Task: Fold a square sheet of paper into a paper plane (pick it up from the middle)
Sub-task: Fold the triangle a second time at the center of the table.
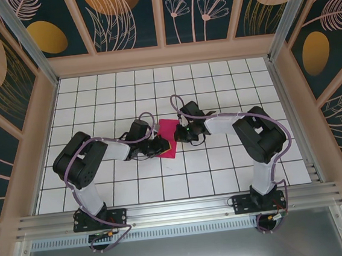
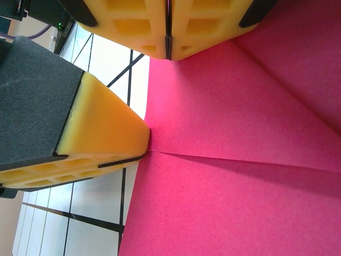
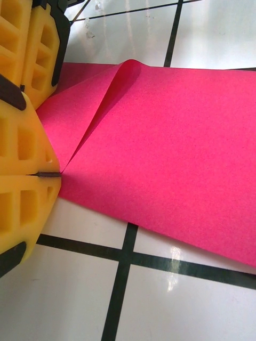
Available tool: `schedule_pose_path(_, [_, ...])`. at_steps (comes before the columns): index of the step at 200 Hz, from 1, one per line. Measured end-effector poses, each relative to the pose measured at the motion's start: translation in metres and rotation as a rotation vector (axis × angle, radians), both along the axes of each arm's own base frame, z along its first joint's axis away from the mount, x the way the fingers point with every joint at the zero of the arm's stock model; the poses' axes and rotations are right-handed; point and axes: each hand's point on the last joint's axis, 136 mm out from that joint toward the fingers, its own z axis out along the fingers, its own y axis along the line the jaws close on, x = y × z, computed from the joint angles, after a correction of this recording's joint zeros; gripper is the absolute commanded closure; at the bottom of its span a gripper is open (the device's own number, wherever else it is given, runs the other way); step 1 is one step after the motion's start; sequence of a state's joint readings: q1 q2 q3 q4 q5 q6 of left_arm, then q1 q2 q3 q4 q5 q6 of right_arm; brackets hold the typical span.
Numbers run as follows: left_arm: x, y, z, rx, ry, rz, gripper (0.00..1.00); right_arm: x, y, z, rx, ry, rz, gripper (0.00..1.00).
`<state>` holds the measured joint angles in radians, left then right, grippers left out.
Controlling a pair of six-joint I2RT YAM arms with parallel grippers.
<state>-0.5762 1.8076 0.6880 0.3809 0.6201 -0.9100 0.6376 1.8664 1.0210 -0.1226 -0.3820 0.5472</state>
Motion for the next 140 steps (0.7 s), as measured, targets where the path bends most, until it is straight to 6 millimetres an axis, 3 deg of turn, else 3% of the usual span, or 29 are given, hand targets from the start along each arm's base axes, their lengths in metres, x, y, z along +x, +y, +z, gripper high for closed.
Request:
schedule_pose_path(58, [-0.0003,0.0002,-0.0013,0.002,0.003,0.0,0.89,0.0,0.0,0.0,0.0,0.0,0.0,0.97])
schedule_pose_path(120, [-0.0001,0.0004,-0.0022,0.01,0.005,-0.004,0.91,0.0016,-0.0016,0.0002,-0.009,-0.008,-0.008,0.79])
schedule_pose_path(140, [0.0002,0.0006,-0.0027,0.015,0.006,-0.004,0.91,0.0042,-0.0025,0.0053,-0.012,-0.028,-0.015,0.78])
